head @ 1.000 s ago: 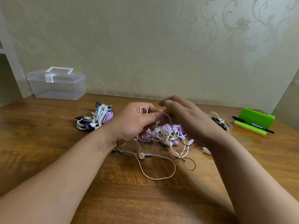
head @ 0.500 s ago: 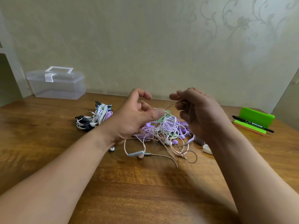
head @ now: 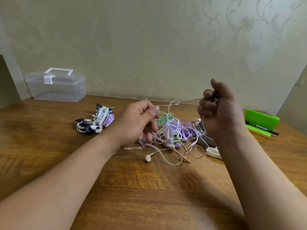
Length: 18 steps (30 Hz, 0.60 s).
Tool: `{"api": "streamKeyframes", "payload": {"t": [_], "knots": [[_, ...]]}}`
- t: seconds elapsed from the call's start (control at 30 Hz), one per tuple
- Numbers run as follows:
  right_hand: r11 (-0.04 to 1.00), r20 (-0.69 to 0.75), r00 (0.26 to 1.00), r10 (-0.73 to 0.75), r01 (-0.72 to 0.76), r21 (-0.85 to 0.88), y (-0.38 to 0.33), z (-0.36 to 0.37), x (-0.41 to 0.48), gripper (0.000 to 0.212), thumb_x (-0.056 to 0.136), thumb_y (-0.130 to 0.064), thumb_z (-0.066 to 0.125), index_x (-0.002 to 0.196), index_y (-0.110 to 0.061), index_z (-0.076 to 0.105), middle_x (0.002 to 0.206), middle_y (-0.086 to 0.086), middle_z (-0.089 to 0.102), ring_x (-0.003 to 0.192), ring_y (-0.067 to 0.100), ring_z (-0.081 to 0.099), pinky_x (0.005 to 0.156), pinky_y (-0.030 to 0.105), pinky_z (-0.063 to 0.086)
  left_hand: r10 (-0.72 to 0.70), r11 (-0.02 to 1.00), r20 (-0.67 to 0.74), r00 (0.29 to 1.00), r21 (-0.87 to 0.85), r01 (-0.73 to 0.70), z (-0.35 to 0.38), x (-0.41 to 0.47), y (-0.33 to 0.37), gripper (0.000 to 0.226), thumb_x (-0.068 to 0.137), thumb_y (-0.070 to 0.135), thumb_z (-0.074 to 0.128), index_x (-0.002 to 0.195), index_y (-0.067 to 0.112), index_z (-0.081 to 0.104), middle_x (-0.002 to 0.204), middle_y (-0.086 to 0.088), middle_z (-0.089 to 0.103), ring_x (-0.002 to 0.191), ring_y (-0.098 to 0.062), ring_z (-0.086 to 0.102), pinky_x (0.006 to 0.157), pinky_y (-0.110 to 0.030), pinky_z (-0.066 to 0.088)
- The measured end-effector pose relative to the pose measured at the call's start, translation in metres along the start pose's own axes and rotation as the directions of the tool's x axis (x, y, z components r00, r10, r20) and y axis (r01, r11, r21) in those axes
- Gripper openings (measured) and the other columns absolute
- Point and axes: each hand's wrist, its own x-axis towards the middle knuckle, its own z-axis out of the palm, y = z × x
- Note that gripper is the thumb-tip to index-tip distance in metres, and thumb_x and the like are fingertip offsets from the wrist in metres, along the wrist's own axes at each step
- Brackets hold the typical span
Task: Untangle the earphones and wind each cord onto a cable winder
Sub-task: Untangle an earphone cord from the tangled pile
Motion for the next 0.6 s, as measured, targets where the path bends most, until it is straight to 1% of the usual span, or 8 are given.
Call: {"api": "streamKeyframes", "payload": {"t": [0.13, 0.23, 0.27, 0.33, 0.4, 0.47, 0.53, 0.6], "knots": [[0.998, 0.015, 1.0, -0.017, 0.016, 0.054, -0.003, 0.001, -0.002, 0.031, 0.102, -0.023, 0.056, 0.072, -0.024, 0.048, 0.058, -0.005, 0.048, 0.036, 0.005, 0.027, 0.034, 0.019, 0.02, -0.013, 0.995, -0.09, 0.996, -0.104, 0.003, -0.004, 0.002, 0.0, 0.036, 0.107, 0.024, 0.049, 0.075, 0.007, 0.051, 0.059, -0.006, 0.052, 0.044, -0.016, 0.037, 0.042, -0.022, 0.028], [0.997, 0.054, 0.998, 0.009, -0.013, 0.081, -0.008, 0.003, -0.005, 0.04, 0.103, -0.025, 0.055, 0.064, -0.024, 0.044, 0.056, -0.005, 0.047, 0.037, 0.005, 0.026, 0.034, 0.018, 0.018, -0.034, 0.987, -0.11, 0.993, -0.162, 0.016, -0.011, 0.003, 0.0, 0.034, 0.101, 0.013, 0.054, 0.068, 0.012, 0.051, 0.063, -0.004, 0.053, 0.046, -0.013, 0.037, 0.045, -0.023, 0.03], [0.997, 0.079, 0.997, 0.02, -0.026, 0.072, -0.008, 0.004, -0.007, 0.039, 0.103, -0.025, 0.055, 0.066, -0.024, 0.043, 0.056, -0.005, 0.047, 0.037, 0.005, 0.027, 0.034, 0.018, 0.018, -0.031, 0.987, -0.095, 0.995, -0.157, 0.016, -0.012, 0.003, 0.0, 0.027, 0.099, 0.012, 0.056, 0.072, 0.011, 0.054, 0.068, -0.005, 0.058, 0.049, -0.015, 0.042, 0.048, -0.024, 0.033], [0.999, 0.135, 0.99, 0.047, -0.05, 0.018, -0.005, 0.008, -0.01, 0.034, 0.103, -0.026, 0.054, 0.07, -0.024, 0.044, 0.056, -0.005, 0.048, 0.037, 0.005, 0.029, 0.034, 0.018, 0.018, 0.005, 0.99, -0.016, 1.0, -0.143, -0.007, -0.007, 0.0, 0.003, 0.013, 0.095, 0.021, 0.061, 0.09, 0.01, 0.06, 0.084, -0.007, 0.066, 0.058, -0.019, 0.051, 0.053, -0.027, 0.041], [0.997, 0.192, 0.979, 0.07, -0.06, -0.054, 0.001, 0.013, -0.013, 0.03, 0.101, -0.026, 0.056, 0.074, -0.021, 0.045, 0.057, -0.003, 0.05, 0.036, 0.005, 0.033, 0.034, 0.017, 0.02, 0.053, 0.991, 0.078, 0.996, -0.124, -0.043, 0.001, -0.004, 0.007, 0.028, 0.092, 0.035, 0.064, 0.108, 0.012, 0.066, 0.094, -0.006, 0.068, 0.068, -0.022, 0.055, 0.058, -0.026, 0.046], [0.991, 0.241, 0.967, 0.082, -0.054, -0.121, 0.007, 0.015, -0.015, 0.024, 0.098, -0.026, 0.06, 0.079, -0.02, 0.046, 0.059, -0.002, 0.053, 0.037, 0.006, 0.036, 0.032, 0.017, 0.022, 0.098, 0.991, 0.14, 0.985, -0.104, -0.084, 0.01, -0.008, 0.012, 0.032, 0.093, 0.038, 0.071, 0.117, 0.017, 0.069, 0.092, -0.003, 0.069, 0.073, -0.023, 0.054, 0.064, -0.03, 0.048], [0.982, 0.264, 0.961, 0.087, -0.039, -0.182, 0.01, 0.015, -0.015, 0.02, 0.098, -0.027, 0.061, 0.083, -0.019, 0.049, 0.061, 0.0, 0.055, 0.037, 0.007, 0.038, 0.031, 0.017, 0.022, 0.103, 0.993, 0.145, 0.984, -0.079, -0.092, 0.014, -0.01, 0.013, 0.027, 0.089, 0.034, 0.072, 0.109, 0.016, 0.072, 0.087, -0.004, 0.07, 0.072, -0.022, 0.054, 0.065, -0.033, 0.048], [0.981, 0.268, 0.96, 0.086, -0.035, -0.189, 0.011, 0.014, -0.016, 0.019, 0.099, -0.027, 0.06, 0.085, -0.018, 0.049, 0.062, 0.0, 0.056, 0.038, 0.008, 0.04, 0.032, 0.018, 0.021, 0.094, 0.995, 0.126, 0.987, -0.048, -0.089, 0.015, -0.009, 0.011, 0.013, 0.093, 0.024, 0.071, 0.096, 0.012, 0.072, 0.079, -0.006, 0.07, 0.066, -0.023, 0.052, 0.061, -0.032, 0.045]]}}
